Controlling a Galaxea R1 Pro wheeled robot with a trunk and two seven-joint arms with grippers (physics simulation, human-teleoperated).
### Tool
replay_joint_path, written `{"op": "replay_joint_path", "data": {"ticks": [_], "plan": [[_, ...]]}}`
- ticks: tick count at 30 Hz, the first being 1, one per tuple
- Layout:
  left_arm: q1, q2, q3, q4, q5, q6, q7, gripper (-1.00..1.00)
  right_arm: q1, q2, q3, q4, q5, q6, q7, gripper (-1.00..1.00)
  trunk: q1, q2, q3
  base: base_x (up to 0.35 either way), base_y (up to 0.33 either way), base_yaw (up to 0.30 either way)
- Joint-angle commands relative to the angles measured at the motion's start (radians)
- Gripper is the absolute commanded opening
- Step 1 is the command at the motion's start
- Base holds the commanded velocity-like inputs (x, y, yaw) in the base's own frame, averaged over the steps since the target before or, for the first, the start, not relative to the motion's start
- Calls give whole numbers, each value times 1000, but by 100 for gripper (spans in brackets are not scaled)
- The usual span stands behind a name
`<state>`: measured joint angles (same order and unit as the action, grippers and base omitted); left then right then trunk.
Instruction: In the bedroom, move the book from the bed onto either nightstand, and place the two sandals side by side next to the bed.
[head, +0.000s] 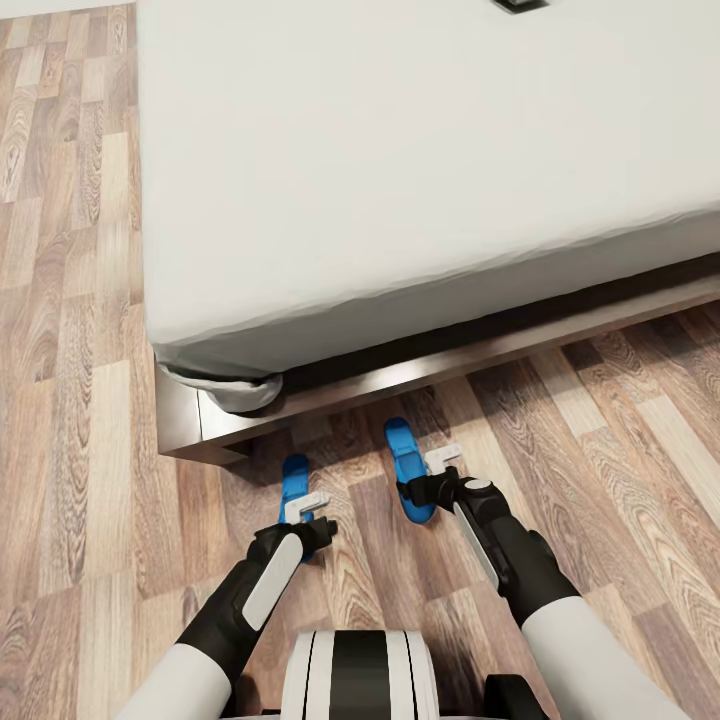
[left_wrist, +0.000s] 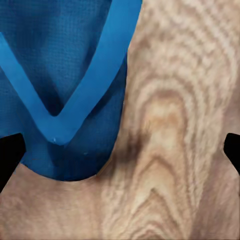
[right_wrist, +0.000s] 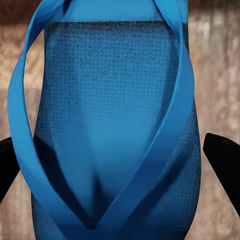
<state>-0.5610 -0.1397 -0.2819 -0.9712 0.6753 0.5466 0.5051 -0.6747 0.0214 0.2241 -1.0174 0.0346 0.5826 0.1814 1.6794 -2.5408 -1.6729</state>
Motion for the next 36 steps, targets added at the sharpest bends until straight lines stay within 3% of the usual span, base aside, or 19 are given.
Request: {"op": "replay_joint_path", "data": {"ticks": [1,19,21,25,27,29,33,36], "plan": [[0,0,-2,-1,10,0,10,100,0,0,0,-1,4,5,4,-100,0,0,-1,0,0,0],[14,9,0,-32,13,11,11,100,0,1,0,-1,3,6,5,-100,0,0,-1,0,0,0],[30,26,2,-72,14,26,11,100,0,1,0,-1,3,6,6,-100,0,0,-1,0,0,0],[95,91,13,-225,18,100,9,100,0,3,1,-1,3,6,5,-100,0,0,-1,0,0,1],[112,112,15,-258,21,111,8,100,0,3,1,-1,3,6,5,-100,0,0,-1,0,0,18],[132,152,17,-295,24,124,6,100,0,3,1,-1,2,6,5,-100,0,0,-1,0,0,61],[144,182,23,-312,26,130,5,100,0,4,1,-1,1,6,5,-100,0,0,-1,0,0,113],[148,190,34,-318,27,132,5,100,0,5,2,-1,0,6,3,-100,0,0,-1,0,0,181]]}}
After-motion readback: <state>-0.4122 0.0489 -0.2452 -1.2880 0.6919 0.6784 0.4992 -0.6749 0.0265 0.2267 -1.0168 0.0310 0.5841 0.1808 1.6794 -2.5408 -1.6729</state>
